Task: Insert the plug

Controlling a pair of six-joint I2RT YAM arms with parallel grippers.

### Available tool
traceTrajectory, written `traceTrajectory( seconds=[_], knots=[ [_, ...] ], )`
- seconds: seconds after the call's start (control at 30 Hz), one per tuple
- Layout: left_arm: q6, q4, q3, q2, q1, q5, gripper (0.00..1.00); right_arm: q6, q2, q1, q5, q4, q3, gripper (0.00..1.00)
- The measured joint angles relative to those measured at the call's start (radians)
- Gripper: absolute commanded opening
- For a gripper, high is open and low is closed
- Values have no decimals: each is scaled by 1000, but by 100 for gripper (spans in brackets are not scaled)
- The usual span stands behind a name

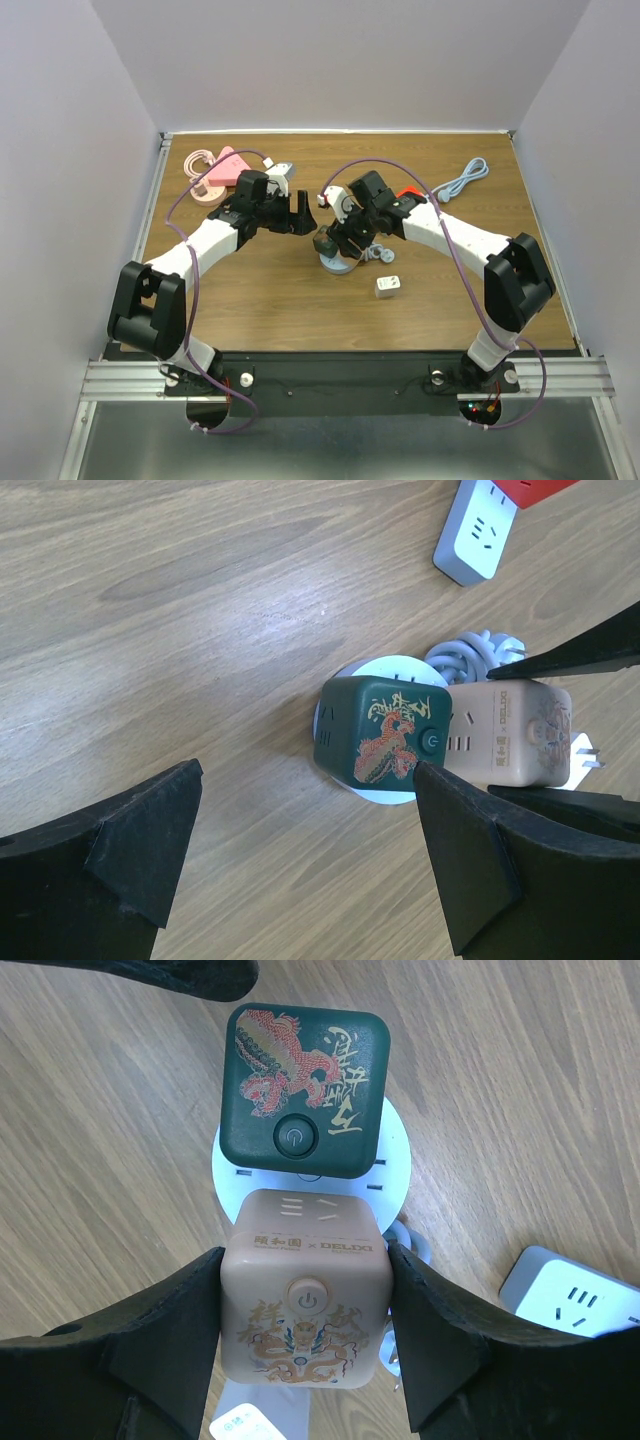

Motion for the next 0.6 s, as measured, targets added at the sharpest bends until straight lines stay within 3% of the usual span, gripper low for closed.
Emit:
traceTrajectory(
  seconds=[0.6],
  knots=[
    [0,0,0,0,0,5,99,-8,0,2,-32,-1,0,0]
  ],
)
